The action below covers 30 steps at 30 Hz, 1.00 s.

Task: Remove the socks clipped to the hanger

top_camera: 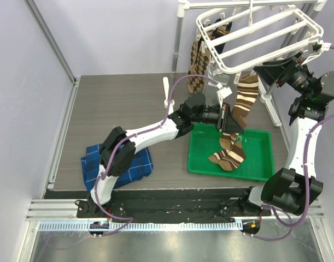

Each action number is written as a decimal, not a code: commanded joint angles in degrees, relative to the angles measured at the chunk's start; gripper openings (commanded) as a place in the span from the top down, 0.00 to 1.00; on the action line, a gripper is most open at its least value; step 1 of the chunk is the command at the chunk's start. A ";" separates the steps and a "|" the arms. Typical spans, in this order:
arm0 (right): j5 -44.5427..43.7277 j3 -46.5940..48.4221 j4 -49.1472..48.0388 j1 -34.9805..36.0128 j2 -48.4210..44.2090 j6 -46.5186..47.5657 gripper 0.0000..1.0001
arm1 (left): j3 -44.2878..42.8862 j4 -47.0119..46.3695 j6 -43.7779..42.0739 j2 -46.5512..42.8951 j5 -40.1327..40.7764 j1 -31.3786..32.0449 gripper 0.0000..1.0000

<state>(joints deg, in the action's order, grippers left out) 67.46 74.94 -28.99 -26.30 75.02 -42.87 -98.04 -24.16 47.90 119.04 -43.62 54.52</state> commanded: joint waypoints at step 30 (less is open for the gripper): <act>-5.15 5.39 14.49 2.93 -0.93 15.01 0.53 | -2.51 -4.23 2.29 -1.36 -1.38 -0.65 1.00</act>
<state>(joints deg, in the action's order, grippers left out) 63.29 77.52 -12.93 -24.03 75.33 -28.82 -98.13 -24.62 49.34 119.04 -43.83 54.24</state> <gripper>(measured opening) 0.473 0.101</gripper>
